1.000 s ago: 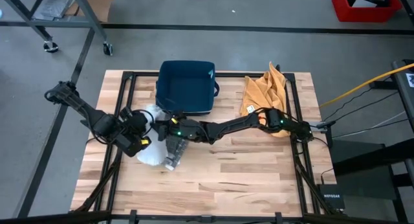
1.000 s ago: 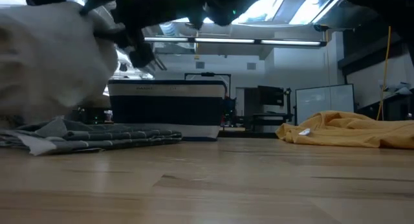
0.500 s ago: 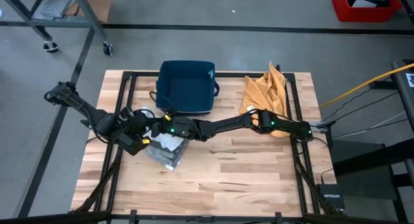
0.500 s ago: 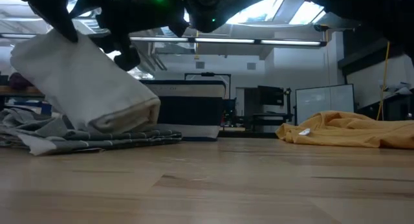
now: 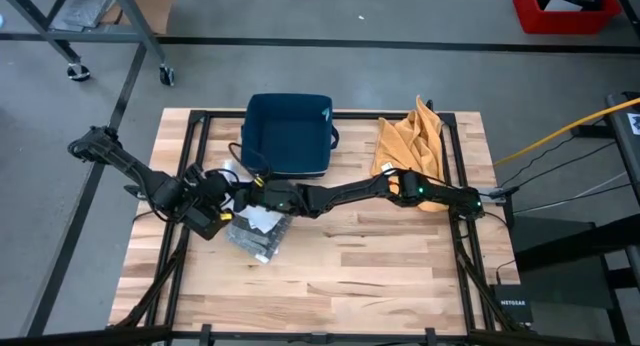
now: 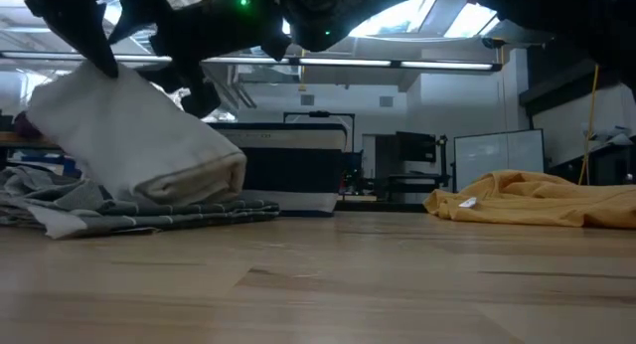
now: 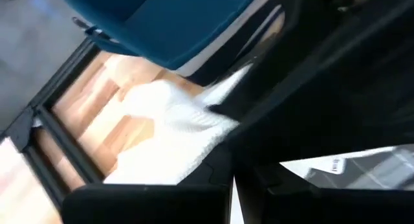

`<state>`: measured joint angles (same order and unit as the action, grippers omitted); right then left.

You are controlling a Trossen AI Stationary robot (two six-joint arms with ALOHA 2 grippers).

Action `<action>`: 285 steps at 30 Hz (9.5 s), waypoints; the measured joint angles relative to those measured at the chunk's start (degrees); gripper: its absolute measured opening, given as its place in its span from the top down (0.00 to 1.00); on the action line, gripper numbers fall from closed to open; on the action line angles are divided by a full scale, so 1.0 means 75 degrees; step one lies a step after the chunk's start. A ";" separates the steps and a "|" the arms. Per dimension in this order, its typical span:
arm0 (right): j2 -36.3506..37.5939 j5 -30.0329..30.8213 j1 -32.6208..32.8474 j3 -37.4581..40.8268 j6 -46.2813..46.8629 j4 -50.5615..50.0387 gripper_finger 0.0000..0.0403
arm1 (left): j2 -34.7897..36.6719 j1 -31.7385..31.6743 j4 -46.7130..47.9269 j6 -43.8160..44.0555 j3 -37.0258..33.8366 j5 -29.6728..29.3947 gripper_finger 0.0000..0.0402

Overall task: Fold towel
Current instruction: Stack the folded white patterned towel on top of the folded gray patterned towel

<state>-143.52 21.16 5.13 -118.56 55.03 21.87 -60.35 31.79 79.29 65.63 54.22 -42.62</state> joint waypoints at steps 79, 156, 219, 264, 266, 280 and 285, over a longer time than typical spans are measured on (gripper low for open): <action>0.1181 0.0587 -0.0379 0.0013 -0.2198 -0.8157 0.56 | 0.0208 -0.0271 -0.5470 0.1045 -0.2903 0.0884 0.99; 0.0128 -0.1237 0.0862 -0.1073 -0.0175 -0.4076 0.56 | -0.0513 0.1349 -0.2311 -0.0232 -0.0311 0.0887 1.00; 0.0128 -0.6845 0.0804 -0.1242 -0.1193 -0.5361 0.56 | -0.1551 0.1518 -0.5381 -0.0680 -0.0559 0.2091 0.65; 0.1244 -0.1968 0.1052 -0.1222 -0.2778 -1.1607 0.56 | -0.0964 0.0440 -0.4650 -0.1128 -0.0554 0.1234 0.66; 0.1244 -0.1769 0.1042 -0.1222 -0.2813 -1.1551 0.56 | -0.0980 0.0440 -0.4461 -0.1005 -0.0554 0.1231 0.66; 0.1368 -0.1516 0.1056 -0.1222 -0.2973 -1.1261 0.56 | -0.0434 0.0558 -0.4465 -0.1563 -0.0493 0.1230 0.66; 0.1532 -0.1158 0.1039 -0.1230 -0.2756 -1.1647 0.56 | 0.0261 0.0674 -0.4550 -0.1732 -0.0484 0.1315 0.66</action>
<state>-132.04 12.48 12.91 -127.79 34.36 -65.48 -58.39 36.84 45.17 52.64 50.59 -32.76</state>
